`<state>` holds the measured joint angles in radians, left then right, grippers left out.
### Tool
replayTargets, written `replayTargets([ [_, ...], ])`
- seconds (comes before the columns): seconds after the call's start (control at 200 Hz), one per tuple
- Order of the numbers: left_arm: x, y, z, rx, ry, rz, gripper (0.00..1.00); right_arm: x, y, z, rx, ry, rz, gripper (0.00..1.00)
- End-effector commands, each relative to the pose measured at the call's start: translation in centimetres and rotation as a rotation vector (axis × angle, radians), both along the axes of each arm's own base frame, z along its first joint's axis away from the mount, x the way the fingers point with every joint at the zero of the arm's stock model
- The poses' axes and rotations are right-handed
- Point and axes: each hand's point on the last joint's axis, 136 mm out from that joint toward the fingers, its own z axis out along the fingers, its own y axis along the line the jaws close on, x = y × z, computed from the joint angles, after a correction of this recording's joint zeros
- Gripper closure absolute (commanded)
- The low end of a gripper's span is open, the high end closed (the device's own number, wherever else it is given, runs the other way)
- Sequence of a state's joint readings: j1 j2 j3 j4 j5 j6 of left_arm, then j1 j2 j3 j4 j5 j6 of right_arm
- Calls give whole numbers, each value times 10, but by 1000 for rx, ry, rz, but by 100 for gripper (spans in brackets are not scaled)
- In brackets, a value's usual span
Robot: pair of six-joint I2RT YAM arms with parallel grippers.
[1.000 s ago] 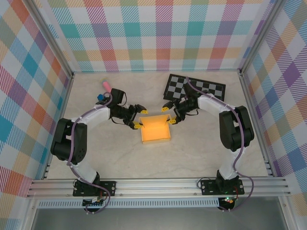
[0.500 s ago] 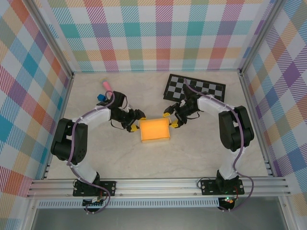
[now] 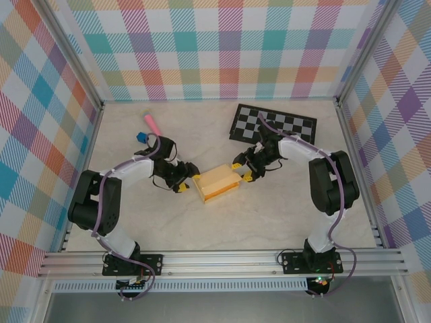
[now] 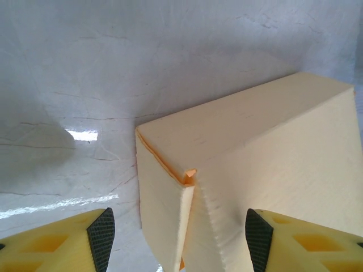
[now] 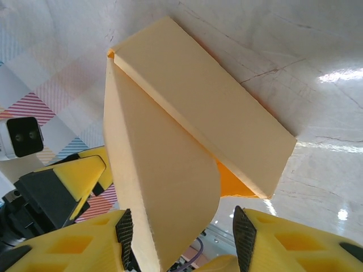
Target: Fold the paper box
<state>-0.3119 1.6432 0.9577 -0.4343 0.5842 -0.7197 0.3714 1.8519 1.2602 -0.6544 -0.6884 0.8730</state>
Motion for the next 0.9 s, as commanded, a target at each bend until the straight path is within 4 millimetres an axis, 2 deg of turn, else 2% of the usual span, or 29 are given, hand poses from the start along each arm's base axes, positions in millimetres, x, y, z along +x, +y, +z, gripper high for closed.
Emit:
replayTargets([
  [0.0, 2, 2, 6, 25, -71, -31, 36, -2, -6, 15, -35, -69, 51, 46],
  [0.315, -8, 0, 7, 74, -131, -135, 36, 1, -57, 36, -361, -350, 294, 40],
  [0.425, -11, 2, 6, 98, -143, -168, 35, -6, -53, 49, -372, -432, 425, 39],
  [0.525, -13, 5, 9, 136, -166, -202, 34, -16, -47, 49, -396, -447, 518, 37],
  [0.595, -15, 8, 6, 161, -182, -227, 33, -21, -39, 45, -399, -459, 571, 35],
  [0.775, -26, 13, -18, 182, -149, -207, 33, -27, -24, 28, -436, -444, 668, 34],
  [0.895, -26, 15, -20, 213, -172, -200, 33, -24, -21, 24, -435, -439, 666, 34],
])
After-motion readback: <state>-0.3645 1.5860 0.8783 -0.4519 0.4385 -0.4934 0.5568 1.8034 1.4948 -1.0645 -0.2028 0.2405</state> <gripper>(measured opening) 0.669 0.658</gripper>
